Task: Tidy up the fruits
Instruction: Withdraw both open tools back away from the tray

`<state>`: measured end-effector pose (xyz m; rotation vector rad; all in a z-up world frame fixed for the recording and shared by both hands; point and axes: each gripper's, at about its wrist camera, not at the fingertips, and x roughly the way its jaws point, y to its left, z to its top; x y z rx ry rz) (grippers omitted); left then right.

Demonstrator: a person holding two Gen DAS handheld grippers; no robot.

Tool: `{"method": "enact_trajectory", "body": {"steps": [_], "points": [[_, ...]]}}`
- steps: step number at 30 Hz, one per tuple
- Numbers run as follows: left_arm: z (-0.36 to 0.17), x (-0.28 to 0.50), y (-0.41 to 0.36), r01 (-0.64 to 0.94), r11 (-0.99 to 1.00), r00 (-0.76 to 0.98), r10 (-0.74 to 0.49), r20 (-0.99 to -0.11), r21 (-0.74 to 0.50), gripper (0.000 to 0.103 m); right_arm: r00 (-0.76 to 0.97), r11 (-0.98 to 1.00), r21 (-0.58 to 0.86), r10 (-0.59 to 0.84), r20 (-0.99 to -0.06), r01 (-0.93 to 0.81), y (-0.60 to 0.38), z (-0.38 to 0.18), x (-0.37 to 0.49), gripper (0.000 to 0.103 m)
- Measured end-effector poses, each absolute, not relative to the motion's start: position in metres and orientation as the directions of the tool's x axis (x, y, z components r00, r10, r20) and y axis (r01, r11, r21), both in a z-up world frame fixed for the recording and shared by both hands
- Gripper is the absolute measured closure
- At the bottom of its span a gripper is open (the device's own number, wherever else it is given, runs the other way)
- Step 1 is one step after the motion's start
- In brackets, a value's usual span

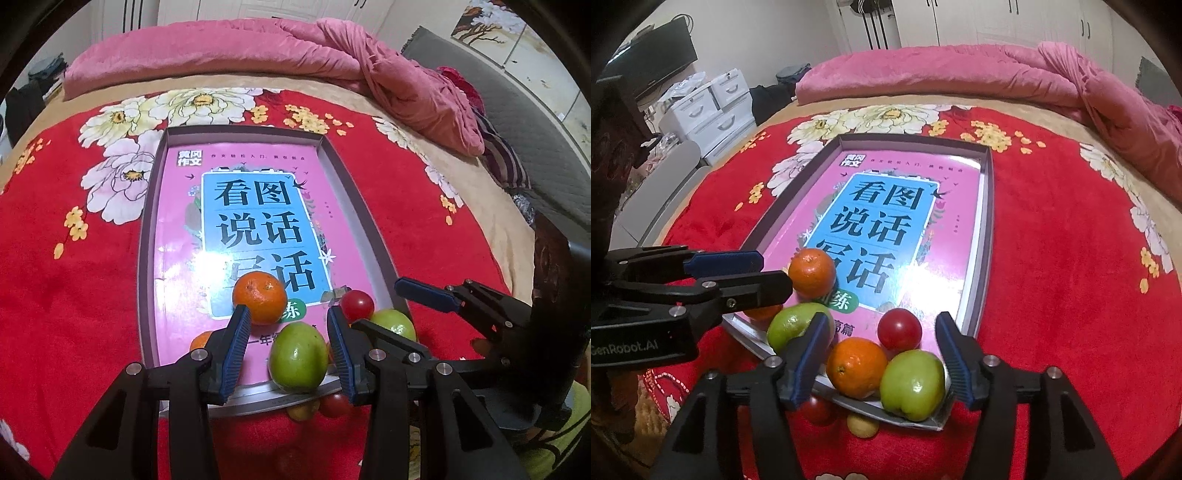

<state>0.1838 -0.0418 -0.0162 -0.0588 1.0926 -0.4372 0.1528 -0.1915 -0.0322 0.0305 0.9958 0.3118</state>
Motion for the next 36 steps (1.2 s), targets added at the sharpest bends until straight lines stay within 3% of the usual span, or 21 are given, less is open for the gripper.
{"method": "enact_trajectory", "body": {"steps": [7,10,16,21,24,36], "points": [[-0.009,0.176,-0.032,0.296,0.916,0.404,-0.376,-0.834,-0.27,0.053,0.518,0.954,0.172,0.278,-0.809,-0.244,-0.192,-0.027,0.153,0.039],[-0.009,0.174,-0.029,0.287,0.92,0.408,-0.368,-0.836,-0.266,0.044,0.522,0.953,0.179,0.284,-0.804,-0.243,-0.192,-0.026,0.153,0.035],[-0.006,0.17,-0.021,0.258,0.929,0.425,-0.356,-0.832,-0.265,0.037,0.532,0.955,0.179,0.281,-0.799,-0.237,-0.194,-0.024,0.15,0.033],[-0.004,0.166,-0.017,0.247,0.935,0.439,-0.34,-0.832,-0.253,0.037,0.543,0.954,0.196,0.291,-0.787,-0.227,-0.198,-0.02,0.147,0.029],[-0.001,0.162,-0.012,0.234,0.939,0.45,-0.335,-0.828,-0.252,0.027,0.55,0.954,0.196,0.29,-0.783,-0.225,-0.198,-0.018,0.145,0.027],[0.008,0.148,0.005,0.209,0.947,0.488,-0.316,-0.814,-0.242,0.027,0.605,0.951,0.205,0.306,-0.735,-0.232,-0.196,0.003,0.133,0.019]]}}
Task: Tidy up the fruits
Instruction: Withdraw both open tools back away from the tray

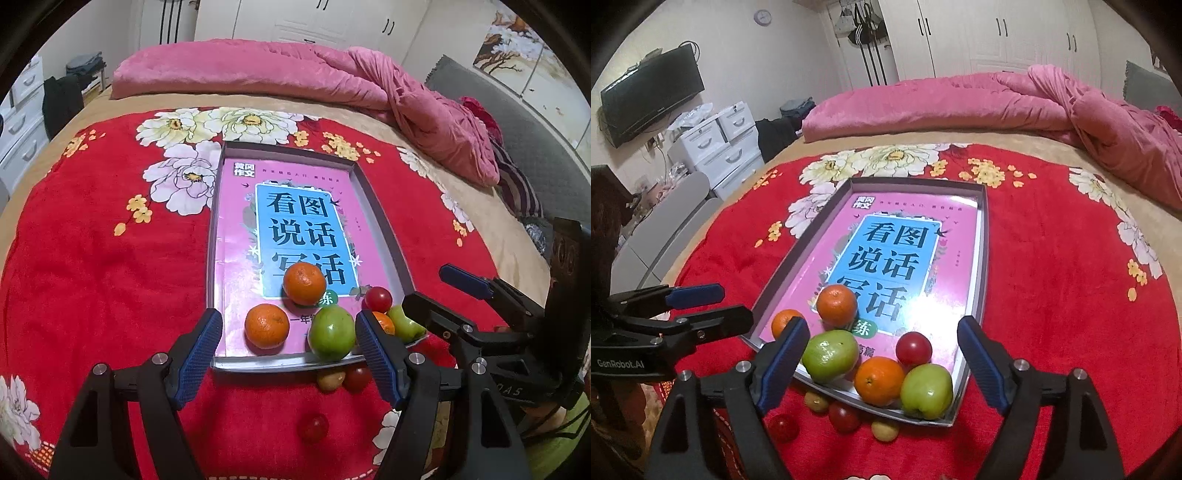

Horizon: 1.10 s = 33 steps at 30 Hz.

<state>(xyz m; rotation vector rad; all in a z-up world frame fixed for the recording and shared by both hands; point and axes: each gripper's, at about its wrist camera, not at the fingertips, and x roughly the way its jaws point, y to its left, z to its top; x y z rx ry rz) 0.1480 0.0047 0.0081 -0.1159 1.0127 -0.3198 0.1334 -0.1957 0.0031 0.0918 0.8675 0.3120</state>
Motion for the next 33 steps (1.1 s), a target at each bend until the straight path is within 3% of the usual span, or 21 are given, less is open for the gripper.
{"method": "enact_trajectory", "body": {"steps": [33], "points": [[0.018,0.106,0.01,0.249,0.936,0.486,-0.342,-0.804,-0.247,0.027,0.623,0.944,0.198,0.325,-0.712,-0.266,-0.185,0.015,0.087,0.015]]}}
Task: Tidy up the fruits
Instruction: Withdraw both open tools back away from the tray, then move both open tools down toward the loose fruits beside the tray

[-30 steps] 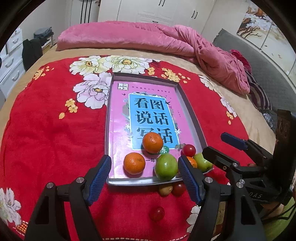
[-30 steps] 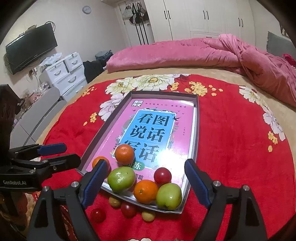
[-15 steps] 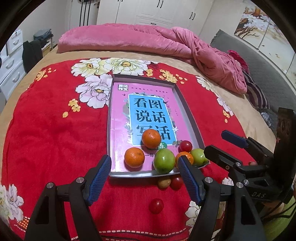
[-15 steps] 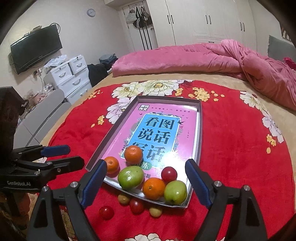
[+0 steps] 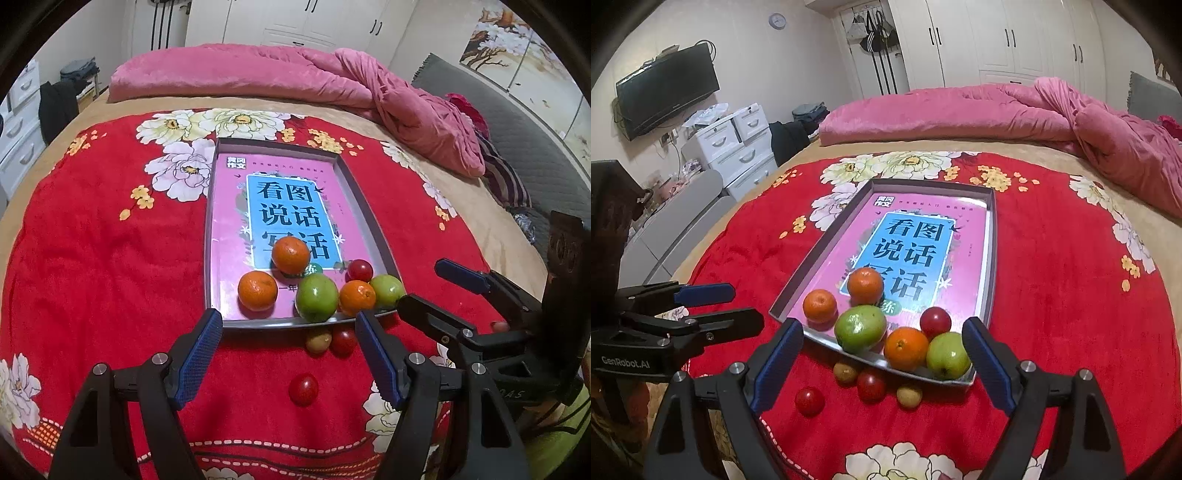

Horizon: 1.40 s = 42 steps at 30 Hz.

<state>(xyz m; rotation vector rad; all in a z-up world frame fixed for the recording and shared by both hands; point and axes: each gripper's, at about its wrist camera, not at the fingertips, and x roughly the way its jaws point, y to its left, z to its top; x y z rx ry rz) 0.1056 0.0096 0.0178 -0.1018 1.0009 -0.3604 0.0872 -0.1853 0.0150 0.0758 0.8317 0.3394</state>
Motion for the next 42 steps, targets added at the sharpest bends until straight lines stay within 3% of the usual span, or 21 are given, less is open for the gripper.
{"method": "enact_trajectory", "body": {"steps": [42], "points": [[-0.019,0.079,0.002,0.287,0.938,0.394,-0.302,-0.868,-0.196,0.027,0.528,0.955,0.158,0.272,-0.805,-0.251,-0.192,-0.037,0.061,0.015]]}}
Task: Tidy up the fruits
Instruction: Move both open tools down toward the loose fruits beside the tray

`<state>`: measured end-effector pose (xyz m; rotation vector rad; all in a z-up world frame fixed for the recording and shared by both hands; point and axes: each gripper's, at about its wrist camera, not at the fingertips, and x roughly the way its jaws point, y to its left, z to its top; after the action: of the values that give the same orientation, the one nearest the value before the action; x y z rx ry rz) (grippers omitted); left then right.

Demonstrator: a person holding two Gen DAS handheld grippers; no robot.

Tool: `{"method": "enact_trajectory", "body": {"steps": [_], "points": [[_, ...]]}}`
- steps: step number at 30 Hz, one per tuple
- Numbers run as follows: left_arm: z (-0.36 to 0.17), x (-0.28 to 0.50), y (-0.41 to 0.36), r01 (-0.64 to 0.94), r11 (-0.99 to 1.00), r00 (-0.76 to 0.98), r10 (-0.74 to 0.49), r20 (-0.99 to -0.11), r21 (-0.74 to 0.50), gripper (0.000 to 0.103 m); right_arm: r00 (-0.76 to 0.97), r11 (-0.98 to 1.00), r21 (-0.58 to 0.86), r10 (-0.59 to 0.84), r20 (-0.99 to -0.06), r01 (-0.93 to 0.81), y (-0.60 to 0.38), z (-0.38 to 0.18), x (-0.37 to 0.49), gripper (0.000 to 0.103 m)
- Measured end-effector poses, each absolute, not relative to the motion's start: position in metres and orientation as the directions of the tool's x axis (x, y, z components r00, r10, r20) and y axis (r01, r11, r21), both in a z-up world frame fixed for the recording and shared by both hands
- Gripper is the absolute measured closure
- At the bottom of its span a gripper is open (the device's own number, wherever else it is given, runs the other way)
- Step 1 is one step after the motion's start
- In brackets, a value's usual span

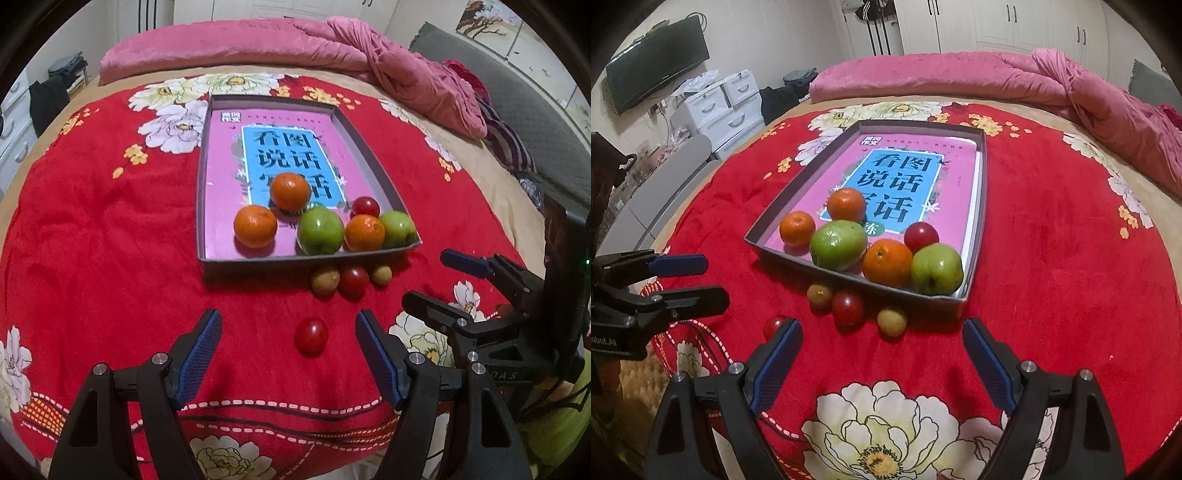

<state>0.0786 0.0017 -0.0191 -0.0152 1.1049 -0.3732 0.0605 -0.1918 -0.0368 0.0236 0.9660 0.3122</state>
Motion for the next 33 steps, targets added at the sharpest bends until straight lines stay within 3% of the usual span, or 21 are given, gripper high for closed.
{"method": "enact_trajectory", "body": {"steps": [21,27,33], "points": [[-0.052,0.073,-0.021,0.326,0.937,0.338,-0.238,-0.91,-0.125,0.027,0.491,0.97,0.116,0.21,-0.845,-0.216,-0.194,-0.073,0.066,0.017],[-0.063,0.074,-0.025,0.336,0.932,0.311,-0.245,-0.918,-0.135,0.027,0.492,0.968,0.126,0.22,-0.842,-0.217,-0.192,-0.077,0.074,0.032],[-0.069,0.074,-0.029,0.352,0.922,0.296,-0.27,-0.916,-0.159,0.038,0.493,0.963,0.115,0.225,-0.84,-0.245,-0.183,-0.081,0.08,0.051]]}}
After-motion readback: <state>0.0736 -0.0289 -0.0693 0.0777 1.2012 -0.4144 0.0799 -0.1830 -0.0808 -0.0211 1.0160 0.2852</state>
